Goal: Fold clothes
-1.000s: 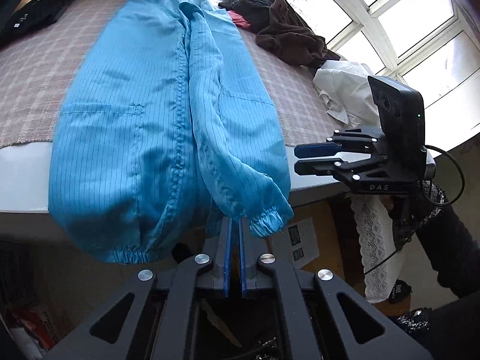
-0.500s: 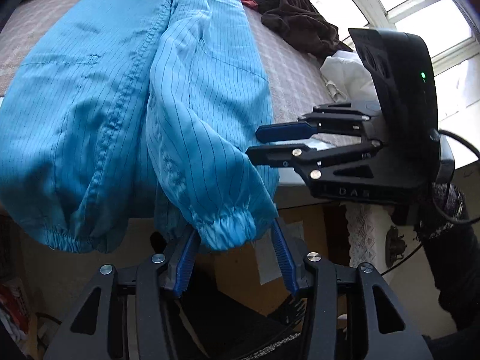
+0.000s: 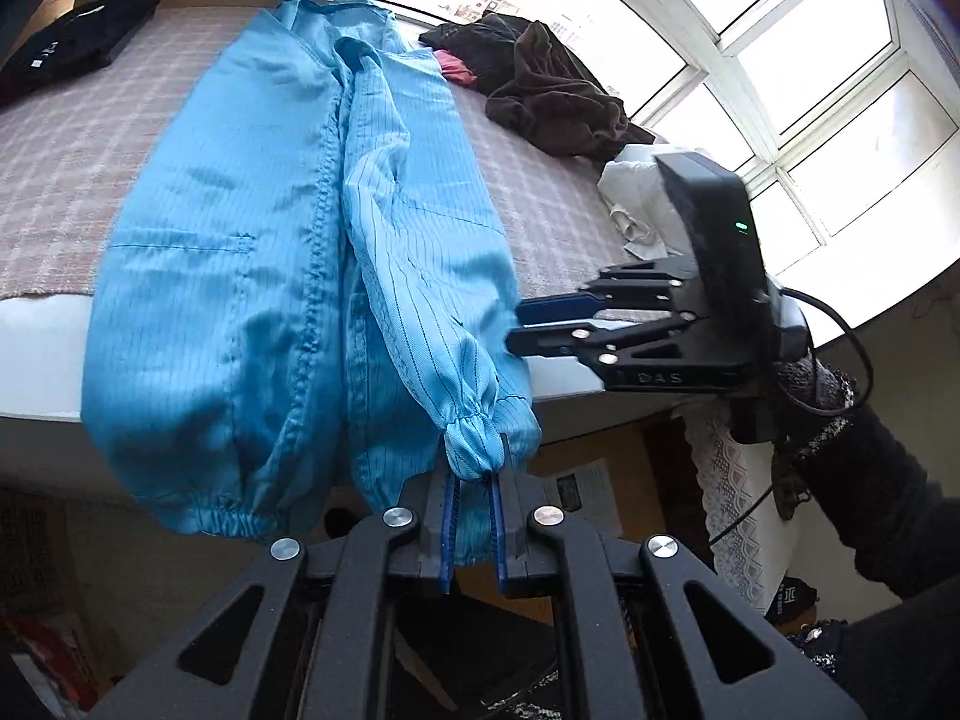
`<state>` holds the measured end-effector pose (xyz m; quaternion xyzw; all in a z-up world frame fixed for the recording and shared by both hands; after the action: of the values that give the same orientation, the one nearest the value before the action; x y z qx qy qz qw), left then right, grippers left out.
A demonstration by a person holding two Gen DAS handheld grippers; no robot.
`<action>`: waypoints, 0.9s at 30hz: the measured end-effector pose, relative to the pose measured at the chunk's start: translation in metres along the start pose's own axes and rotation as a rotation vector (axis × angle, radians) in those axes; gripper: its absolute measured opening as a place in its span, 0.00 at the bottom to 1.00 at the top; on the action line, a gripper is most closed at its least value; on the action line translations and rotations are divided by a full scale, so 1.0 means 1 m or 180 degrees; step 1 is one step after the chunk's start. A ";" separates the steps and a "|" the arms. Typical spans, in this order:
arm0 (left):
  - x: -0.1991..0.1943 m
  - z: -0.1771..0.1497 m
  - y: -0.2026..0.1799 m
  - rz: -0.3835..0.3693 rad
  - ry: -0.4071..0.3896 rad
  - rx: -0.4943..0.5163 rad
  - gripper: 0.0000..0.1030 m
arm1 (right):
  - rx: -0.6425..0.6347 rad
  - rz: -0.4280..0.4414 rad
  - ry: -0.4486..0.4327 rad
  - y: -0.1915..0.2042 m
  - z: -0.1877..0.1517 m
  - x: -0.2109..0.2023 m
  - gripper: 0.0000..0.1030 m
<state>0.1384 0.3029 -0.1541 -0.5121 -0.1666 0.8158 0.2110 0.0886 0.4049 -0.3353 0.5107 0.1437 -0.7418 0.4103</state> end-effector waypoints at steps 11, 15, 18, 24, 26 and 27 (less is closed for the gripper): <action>-0.024 0.033 0.054 0.0481 -0.0068 0.0072 0.08 | 0.0144 0.0176 -0.0199 0.055 -0.051 0.048 0.27; -0.038 0.042 0.080 0.0604 -0.0076 -0.0045 0.08 | -0.0013 0.0280 -0.0363 0.078 -0.032 0.051 0.27; -0.038 0.040 0.075 0.0556 -0.0062 -0.0030 0.08 | -0.0127 0.0290 -0.0346 0.095 -0.017 0.060 0.27; -0.006 0.000 0.024 -0.0097 0.0187 -0.0170 0.10 | 0.0171 0.0369 -0.0039 0.070 -0.048 0.040 0.28; 0.014 -0.036 -0.008 -0.0453 0.0475 -0.0065 0.11 | 0.0364 0.0109 -0.0065 0.039 -0.063 0.014 0.28; 0.020 -0.055 -0.020 -0.0562 0.0601 0.0034 0.11 | 0.0461 -0.0021 -0.0078 0.024 -0.070 0.002 0.28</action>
<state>0.1841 0.3339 -0.1827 -0.5688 -0.1861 0.7431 0.2994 0.1515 0.4335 -0.3623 0.5295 0.0863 -0.7577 0.3716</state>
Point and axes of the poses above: each gripper's, at about its wrist camera, not at the fingertips, and x roughly the way its jaws point, y to its left, z to its top, the point moved 8 cm from there along x, roughly the way its jaws point, and after that the axes turned 1 degree about -y, right-handed, at the moved point
